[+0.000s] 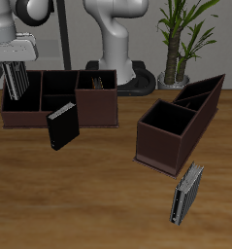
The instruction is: Place the orange book into the back desk caddy's right compartment and place the right striped book into the back desk caddy's left compartment and place the black book into the back desk caddy's left compartment
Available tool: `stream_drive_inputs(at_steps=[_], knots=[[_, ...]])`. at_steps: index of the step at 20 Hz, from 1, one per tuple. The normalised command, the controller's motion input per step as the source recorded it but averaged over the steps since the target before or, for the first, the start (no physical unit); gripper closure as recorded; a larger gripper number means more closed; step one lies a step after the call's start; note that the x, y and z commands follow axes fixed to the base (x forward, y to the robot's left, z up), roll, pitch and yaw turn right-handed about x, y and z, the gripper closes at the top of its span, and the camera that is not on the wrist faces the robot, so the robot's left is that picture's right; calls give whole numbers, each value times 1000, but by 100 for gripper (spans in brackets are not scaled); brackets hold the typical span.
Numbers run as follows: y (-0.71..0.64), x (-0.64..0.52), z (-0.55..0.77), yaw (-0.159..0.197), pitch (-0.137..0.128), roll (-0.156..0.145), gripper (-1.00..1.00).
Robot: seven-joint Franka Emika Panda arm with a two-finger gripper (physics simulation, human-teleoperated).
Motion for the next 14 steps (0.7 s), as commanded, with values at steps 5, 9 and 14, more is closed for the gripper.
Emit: stream_drive_inputs(at_steps=[5,9,14], knots=[[9,-15,-153,-15,24,1,100],[103,14,-127,-1,22,18,100],[-66,27,-187,-35,34,-25,100]])
